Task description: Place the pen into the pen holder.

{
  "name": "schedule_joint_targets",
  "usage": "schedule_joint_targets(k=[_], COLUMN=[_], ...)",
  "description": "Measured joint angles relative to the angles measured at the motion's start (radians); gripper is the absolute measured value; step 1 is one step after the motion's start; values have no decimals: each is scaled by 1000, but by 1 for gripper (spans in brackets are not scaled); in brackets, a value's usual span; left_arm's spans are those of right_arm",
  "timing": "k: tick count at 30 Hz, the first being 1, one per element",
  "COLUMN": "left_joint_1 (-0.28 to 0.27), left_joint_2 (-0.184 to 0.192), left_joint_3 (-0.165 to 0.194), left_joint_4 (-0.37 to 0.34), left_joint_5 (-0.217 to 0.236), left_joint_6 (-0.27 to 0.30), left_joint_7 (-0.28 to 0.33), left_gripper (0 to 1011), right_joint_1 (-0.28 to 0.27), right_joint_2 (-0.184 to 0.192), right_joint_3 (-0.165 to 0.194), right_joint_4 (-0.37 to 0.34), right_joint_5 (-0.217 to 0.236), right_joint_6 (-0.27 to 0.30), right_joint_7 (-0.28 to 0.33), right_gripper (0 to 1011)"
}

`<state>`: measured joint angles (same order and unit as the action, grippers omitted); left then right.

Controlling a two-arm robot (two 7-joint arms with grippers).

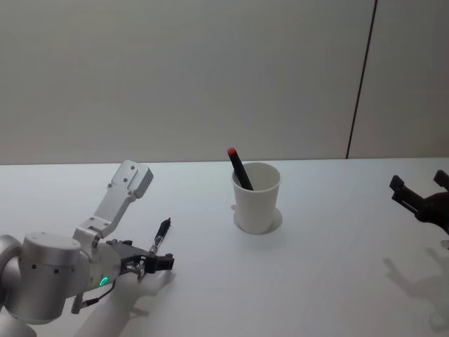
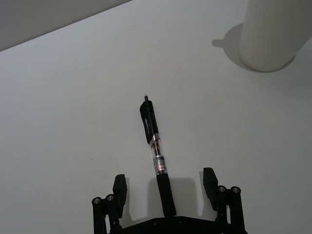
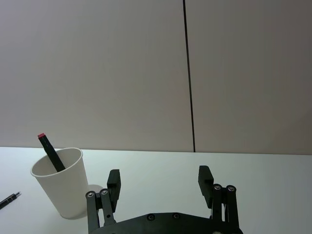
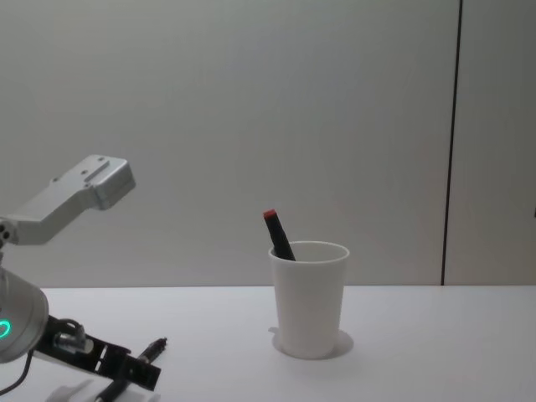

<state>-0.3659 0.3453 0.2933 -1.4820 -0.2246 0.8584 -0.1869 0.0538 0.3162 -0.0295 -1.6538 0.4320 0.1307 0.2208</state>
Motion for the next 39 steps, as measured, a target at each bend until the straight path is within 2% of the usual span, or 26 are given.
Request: schedule_joint_targets(k=[14, 30, 39], left_joint_1=[-15, -24, -26], left_joint_2=[-8, -14, -17], left_joint_3=[-10, -10, -8], left_joint_4=[42, 68, 72], left_joint_5=[-8, 4, 17], left_joint_6=[-34, -33, -23], left_joint_7=[-6, -32, -37], left_gripper=[1003, 1000, 810], right_joint_1=[0, 0, 0], right_joint_2=[0, 0, 0], right_joint_3=[0, 0, 0], right_joint_4=[0, 0, 0], right_joint_5=[0, 0, 0], right_joint_6=[0, 0, 0], right_joint_7=[0, 0, 0], right_gripper=[1002, 1002, 1002])
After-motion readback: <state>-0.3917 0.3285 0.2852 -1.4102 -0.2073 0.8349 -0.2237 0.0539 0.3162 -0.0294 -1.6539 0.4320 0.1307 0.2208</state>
